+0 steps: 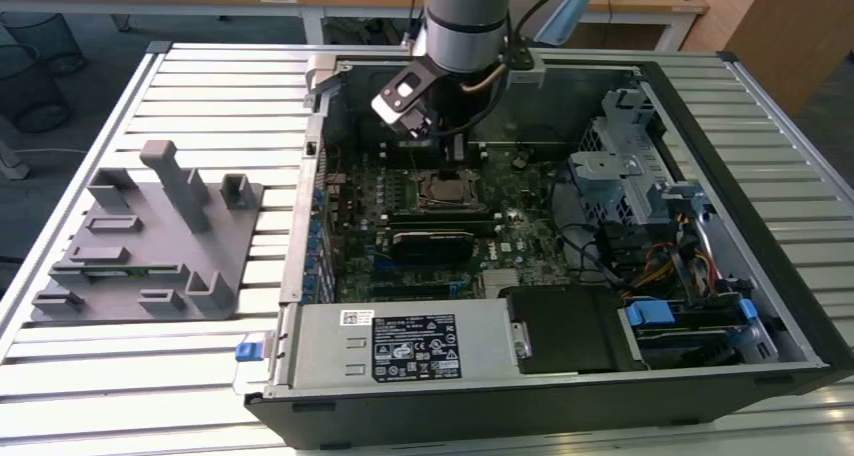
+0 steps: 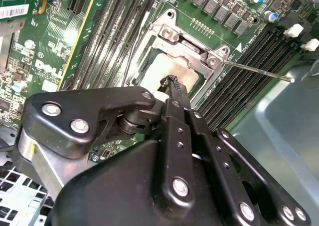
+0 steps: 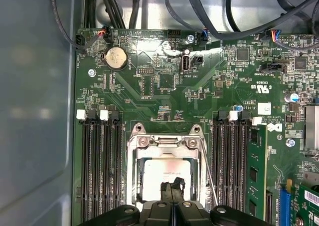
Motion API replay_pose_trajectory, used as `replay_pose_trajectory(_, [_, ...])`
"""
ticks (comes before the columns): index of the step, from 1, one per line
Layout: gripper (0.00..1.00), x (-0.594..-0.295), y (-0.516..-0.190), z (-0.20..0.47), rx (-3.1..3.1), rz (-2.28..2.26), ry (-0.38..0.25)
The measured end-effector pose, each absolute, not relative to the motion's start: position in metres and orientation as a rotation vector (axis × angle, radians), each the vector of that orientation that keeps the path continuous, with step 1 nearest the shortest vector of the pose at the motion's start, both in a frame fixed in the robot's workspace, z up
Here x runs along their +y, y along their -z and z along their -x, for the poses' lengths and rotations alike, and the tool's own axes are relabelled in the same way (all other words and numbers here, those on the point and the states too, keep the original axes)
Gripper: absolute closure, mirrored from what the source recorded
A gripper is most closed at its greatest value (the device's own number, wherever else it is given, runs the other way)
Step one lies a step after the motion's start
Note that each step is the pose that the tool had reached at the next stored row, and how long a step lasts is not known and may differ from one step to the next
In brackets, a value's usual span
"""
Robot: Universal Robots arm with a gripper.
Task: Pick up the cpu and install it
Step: 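Install the first cpu locking lever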
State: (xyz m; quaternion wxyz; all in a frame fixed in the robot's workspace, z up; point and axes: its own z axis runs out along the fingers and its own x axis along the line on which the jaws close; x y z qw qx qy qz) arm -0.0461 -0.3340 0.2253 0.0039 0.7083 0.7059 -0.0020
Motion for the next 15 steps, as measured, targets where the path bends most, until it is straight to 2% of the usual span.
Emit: replay_pose_trajectory(15, [0.89, -0.334, -0.246, 0.046, 2.210, -2.221, 0.007])
